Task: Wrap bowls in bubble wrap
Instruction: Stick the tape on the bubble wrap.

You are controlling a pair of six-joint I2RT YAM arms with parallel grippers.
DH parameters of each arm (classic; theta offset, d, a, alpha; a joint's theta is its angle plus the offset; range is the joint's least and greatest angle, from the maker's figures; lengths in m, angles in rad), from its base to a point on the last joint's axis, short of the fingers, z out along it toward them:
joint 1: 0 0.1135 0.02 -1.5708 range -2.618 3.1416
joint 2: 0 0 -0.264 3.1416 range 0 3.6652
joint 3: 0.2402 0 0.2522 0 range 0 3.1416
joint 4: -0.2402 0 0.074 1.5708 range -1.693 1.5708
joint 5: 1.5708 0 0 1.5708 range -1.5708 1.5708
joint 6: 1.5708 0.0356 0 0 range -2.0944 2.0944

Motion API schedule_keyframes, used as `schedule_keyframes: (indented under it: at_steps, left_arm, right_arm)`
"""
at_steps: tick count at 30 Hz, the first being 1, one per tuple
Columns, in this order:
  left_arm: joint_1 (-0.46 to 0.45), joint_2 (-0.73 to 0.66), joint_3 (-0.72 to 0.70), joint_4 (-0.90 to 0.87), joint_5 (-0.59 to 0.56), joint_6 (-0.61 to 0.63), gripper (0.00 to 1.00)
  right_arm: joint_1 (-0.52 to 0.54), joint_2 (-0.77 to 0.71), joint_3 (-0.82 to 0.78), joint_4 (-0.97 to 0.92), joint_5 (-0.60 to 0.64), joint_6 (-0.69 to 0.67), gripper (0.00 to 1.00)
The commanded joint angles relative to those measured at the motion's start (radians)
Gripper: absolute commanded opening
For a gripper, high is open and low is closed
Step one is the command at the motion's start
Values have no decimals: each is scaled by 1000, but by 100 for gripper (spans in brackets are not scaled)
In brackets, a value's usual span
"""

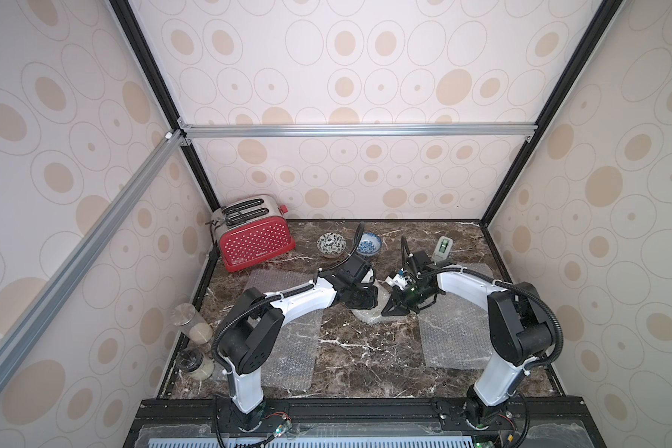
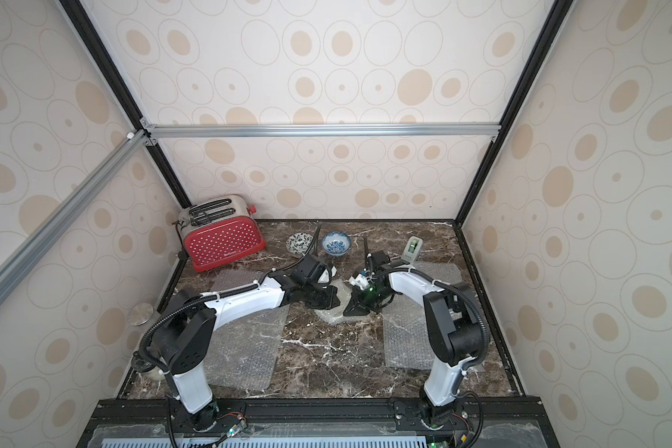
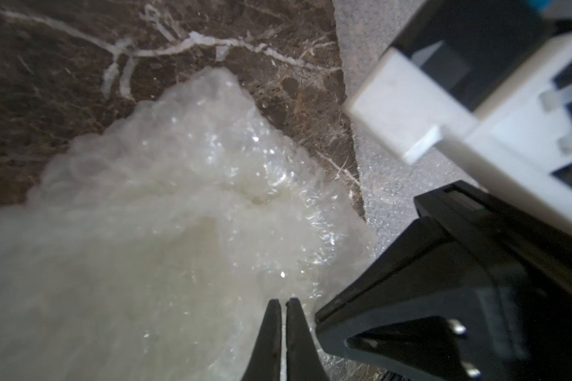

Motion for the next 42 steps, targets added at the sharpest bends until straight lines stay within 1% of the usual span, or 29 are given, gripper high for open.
schedule_keyframes:
  at_steps: [1,6,12,16,18,20,22,26,30,35,39,42]
  left_arm:
    - [-5,49,51,-55,-57,40,8]
    - [-6,134,83,-25,-12,32,8]
    - [-6,172,67,1,8,24,9]
    - [-5,184,53,24,24,11,9]
    - [-5,189,52,26,24,9,9]
    - [-7,189,47,34,25,5,9]
    - [-6,187,44,38,27,3,9]
    - [-7,184,42,43,30,3,9]
    - [-5,176,47,44,30,3,9]
    - [-5,151,52,37,26,5,10]
    - [-6,116,59,9,19,10,15]
    - [-6,64,61,-32,-12,21,20]
  right_arm:
    - [-8,3,-20,1,-12,-2,5]
    - [-9,-5,-24,-4,-7,-6,5]
    - [-8,-1,-28,7,-9,1,5]
    - [-8,-6,-22,-23,-3,-13,8]
    - [-9,-19,-17,-49,10,-24,12]
    - [-9,-40,-12,-82,32,-36,21]
    - [-9,-62,-10,-106,51,-42,27]
    - [-10,-103,4,-149,82,-51,31]
    - [-10,-130,26,-165,100,-43,30]
    - [7,-132,65,-104,87,3,21]
    - [37,-81,95,-87,103,6,15]
    - [38,-61,77,-63,97,13,14]
